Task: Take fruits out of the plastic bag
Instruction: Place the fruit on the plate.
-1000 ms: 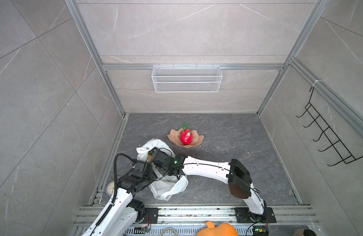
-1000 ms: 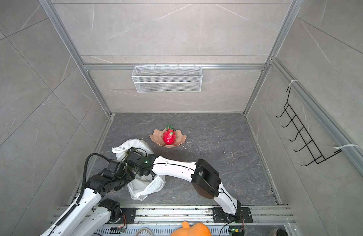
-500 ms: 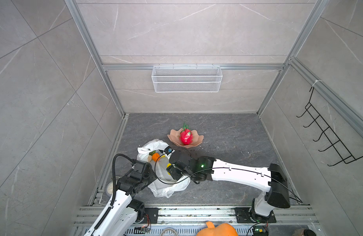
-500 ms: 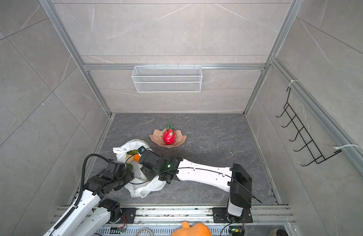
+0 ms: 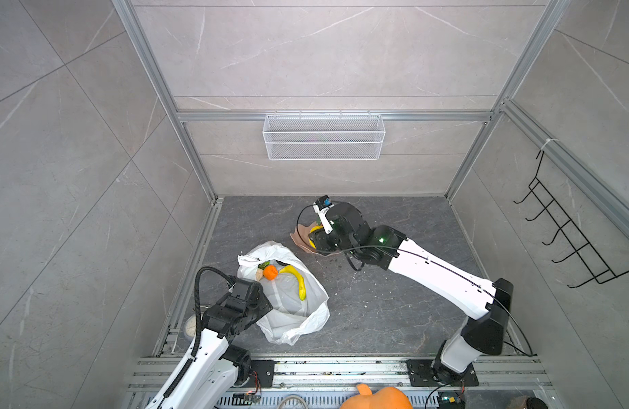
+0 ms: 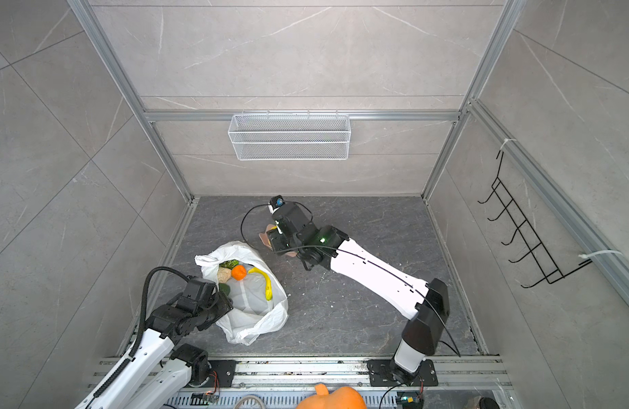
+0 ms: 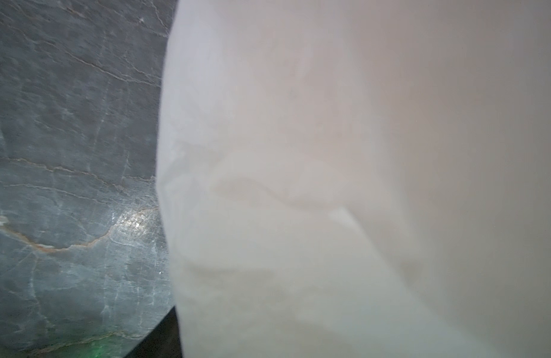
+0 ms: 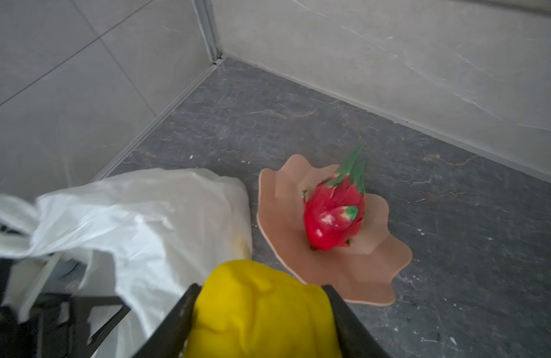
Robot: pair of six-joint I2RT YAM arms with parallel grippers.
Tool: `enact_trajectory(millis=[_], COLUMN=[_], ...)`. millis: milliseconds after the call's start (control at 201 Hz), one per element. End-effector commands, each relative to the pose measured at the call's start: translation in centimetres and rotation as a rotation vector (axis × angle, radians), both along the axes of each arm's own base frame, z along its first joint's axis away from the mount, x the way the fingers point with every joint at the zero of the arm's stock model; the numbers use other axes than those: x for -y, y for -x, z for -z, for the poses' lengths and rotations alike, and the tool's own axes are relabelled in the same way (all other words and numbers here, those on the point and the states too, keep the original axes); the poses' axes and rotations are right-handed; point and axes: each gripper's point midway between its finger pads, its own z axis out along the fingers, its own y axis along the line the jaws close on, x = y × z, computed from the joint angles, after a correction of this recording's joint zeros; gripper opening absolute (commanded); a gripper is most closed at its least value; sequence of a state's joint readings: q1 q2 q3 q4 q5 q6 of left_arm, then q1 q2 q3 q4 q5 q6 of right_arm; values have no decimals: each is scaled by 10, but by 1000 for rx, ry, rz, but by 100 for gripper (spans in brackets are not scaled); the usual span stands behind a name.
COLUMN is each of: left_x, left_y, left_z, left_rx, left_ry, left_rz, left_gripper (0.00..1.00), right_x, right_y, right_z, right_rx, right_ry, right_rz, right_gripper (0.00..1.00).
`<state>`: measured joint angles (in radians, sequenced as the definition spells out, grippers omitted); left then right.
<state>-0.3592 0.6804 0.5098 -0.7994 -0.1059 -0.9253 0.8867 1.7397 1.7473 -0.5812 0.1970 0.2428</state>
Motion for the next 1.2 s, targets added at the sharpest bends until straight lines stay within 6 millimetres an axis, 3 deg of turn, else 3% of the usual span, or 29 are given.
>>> enact_trajectory(millis=[0,179,309,532,861,1005,1194], left_x=[-2,-2,-2,-3,-4,-4,-4], left_y=[-2,-2,-2,-2,-2,-1,-2], left_z=[-4,-4,-4,-4,-4,-3,-3], left_rx=[11,11,9,11,7,6,4], left_ry=[-7,-8,-10,-11,-17,-17,-20], left_rz=[-11,-9,-9,-10,-14,-12,-11], left_gripper=[63,63,63,63,63,63,63], right_x=[-5,-23,-32,-26,2,12,15], right_y=[-26,-59,-67,-60,-41,-36,-34], right_z=[41,70,99,156,210,218,209], right_rx=[-76,-132,-180,-267,-314,-306,-291], right_ry=[74,104,143,208,281,291,273], right_rz=[-17,-13,-18,-9,24,45,55], right_gripper=[41,40,39,37,36,38,55])
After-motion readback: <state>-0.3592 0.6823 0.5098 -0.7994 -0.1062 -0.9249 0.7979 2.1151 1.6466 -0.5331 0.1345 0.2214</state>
